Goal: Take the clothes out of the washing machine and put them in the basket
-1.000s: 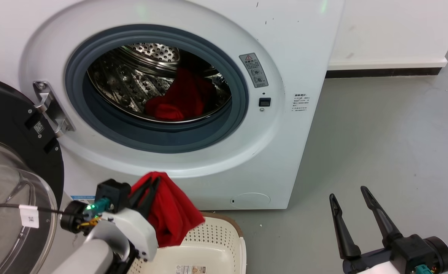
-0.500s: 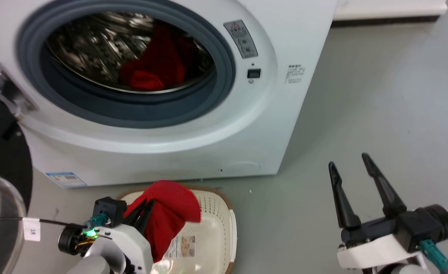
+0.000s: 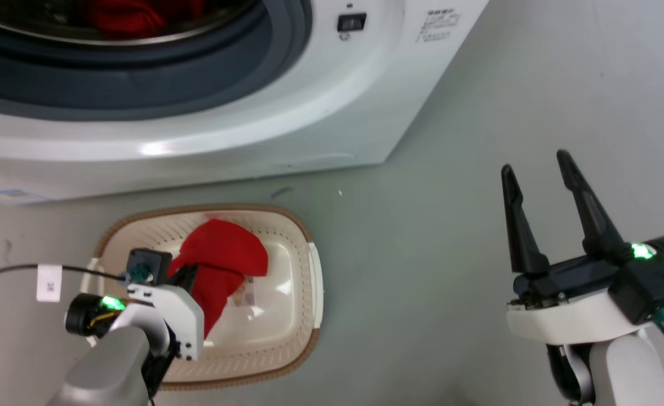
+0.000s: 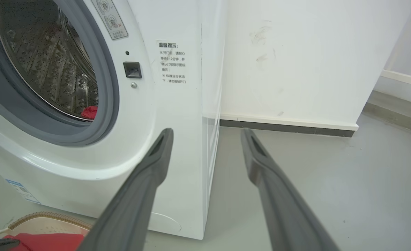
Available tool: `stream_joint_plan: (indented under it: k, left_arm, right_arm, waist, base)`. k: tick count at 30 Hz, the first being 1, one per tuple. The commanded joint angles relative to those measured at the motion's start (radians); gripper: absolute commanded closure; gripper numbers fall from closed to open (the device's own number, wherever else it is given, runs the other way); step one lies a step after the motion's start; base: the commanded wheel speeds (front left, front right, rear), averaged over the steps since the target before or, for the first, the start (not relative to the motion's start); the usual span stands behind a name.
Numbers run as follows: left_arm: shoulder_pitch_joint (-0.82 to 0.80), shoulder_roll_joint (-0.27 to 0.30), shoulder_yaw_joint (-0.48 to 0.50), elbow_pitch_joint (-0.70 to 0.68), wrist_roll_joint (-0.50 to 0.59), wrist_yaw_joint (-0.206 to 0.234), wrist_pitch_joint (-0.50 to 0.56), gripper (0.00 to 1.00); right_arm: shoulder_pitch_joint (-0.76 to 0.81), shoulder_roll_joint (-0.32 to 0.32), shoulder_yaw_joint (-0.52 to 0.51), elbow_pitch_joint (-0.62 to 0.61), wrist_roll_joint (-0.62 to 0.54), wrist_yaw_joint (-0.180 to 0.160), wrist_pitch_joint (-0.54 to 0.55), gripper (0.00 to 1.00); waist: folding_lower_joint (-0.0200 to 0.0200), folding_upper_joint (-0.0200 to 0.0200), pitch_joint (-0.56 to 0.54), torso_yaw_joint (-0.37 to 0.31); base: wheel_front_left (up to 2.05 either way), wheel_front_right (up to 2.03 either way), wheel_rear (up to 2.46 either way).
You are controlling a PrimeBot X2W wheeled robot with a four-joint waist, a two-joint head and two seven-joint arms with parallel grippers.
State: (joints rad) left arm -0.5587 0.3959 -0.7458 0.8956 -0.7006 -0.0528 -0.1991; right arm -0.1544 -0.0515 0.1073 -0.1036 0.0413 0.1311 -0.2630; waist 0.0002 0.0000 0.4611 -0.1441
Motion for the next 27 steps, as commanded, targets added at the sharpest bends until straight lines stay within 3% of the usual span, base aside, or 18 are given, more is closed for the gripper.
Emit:
stream_joint_plan:
  k: [1,10,27]
  left_arm:
    - [-0.055,-0.012,-0.002,0.065,0.006,-0.010,-0.009,1.00]
    - [-0.228,-0.060,-0.059,0.294,0.060,-0.040,0.019,1.00]
    - [-0.398,-0.083,-0.171,0.386,0.157,-0.016,0.164,1.00]
  right_arm:
    - [-0.036,0.002,-0.002,-0.011,0.013,-0.001,-0.003,0.00]
    - [-0.114,0.002,-0.022,-0.041,0.039,-0.001,-0.003,0.00]
    - [-0.165,0.002,-0.048,-0.081,0.040,-0.001,-0.003,0.00]
  waist:
    - [-0.0002,0.0000,0.112,-0.042]
    - [-0.0002,0.0000,0.264,-0.056]
    - [-0.0002,0.0000,0.401,-0.057]
  base:
    - [0.00,0.00,0.00]
    - [0.00,0.00,0.00]
    - [0.00,0.00,0.00]
